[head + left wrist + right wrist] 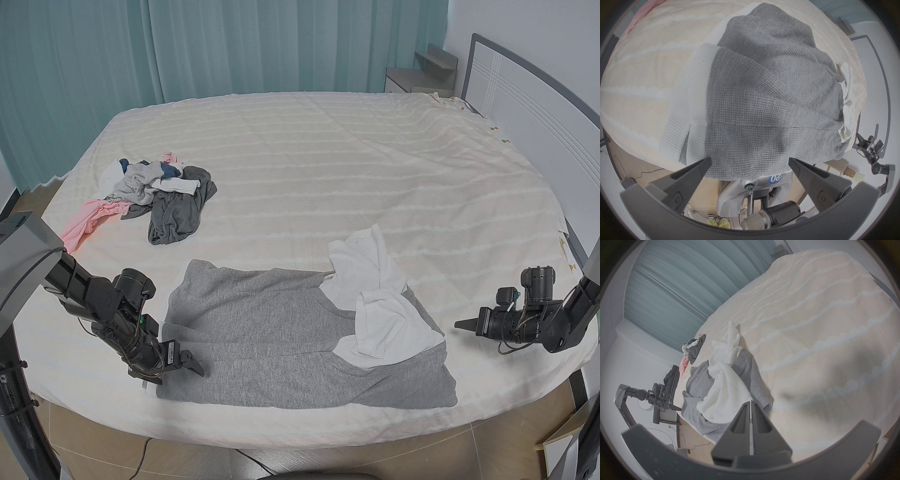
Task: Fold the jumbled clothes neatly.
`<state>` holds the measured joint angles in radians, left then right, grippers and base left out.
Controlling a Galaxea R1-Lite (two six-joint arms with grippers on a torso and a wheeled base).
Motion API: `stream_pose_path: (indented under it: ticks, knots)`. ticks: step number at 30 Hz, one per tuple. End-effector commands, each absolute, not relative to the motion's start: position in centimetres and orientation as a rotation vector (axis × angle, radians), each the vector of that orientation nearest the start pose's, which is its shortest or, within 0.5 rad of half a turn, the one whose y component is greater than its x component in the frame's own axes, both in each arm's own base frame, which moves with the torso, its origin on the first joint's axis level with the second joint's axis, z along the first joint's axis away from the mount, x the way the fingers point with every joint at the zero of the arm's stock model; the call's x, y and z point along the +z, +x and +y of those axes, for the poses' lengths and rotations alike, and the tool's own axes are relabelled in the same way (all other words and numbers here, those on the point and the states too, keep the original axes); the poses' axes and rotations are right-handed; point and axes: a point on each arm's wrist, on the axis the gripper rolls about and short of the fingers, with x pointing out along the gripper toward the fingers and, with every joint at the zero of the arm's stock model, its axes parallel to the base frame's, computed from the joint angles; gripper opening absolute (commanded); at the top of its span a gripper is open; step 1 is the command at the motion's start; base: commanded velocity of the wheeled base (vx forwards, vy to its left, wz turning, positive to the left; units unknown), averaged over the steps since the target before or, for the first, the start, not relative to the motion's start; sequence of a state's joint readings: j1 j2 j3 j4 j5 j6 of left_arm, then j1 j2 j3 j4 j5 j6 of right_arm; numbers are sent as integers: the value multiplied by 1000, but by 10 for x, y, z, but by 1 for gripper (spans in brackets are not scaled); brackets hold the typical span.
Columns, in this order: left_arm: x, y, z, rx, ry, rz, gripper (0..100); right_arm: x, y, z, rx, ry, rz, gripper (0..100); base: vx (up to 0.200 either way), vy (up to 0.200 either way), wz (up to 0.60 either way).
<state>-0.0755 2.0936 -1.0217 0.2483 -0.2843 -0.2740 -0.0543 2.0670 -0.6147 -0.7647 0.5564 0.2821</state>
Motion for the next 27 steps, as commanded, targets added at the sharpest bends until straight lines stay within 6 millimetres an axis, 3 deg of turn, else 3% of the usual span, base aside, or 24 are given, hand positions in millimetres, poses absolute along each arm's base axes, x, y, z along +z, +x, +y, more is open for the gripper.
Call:
stream_pose_path:
  ticks: [1, 7, 10, 11, 19, 23, 27]
  knots:
    - [44, 324, -32, -123, -366, 1358, 100, 36, 309, -9, 374, 482, 735, 0, 0, 0, 0]
    - [44, 323, -32, -123, -368, 1359, 100, 38, 313, -5, 390, 481, 726, 0, 0, 0, 0]
    - [44, 323, -31, -123, -372, 1358, 100, 42, 320, 6, 423, 470, 716, 0, 0, 0, 0]
    - [44, 323, -32, -124, -371, 1358, 100, 45, 324, 9, 427, 481, 707, 100, 0, 0, 0]
    - [39, 320, -31, -127, -378, 1333, 100, 72, 367, 46, 489, 548, 731, 100, 0, 0, 0]
    - [33, 317, -32, -134, -371, 1296, 100, 95, 398, 70, 526, 533, 769, 100, 0, 0, 0]
    - [32, 316, -32, -137, -372, 1290, 100, 95, 420, 98, 556, 446, 775, 100, 0, 0, 0]
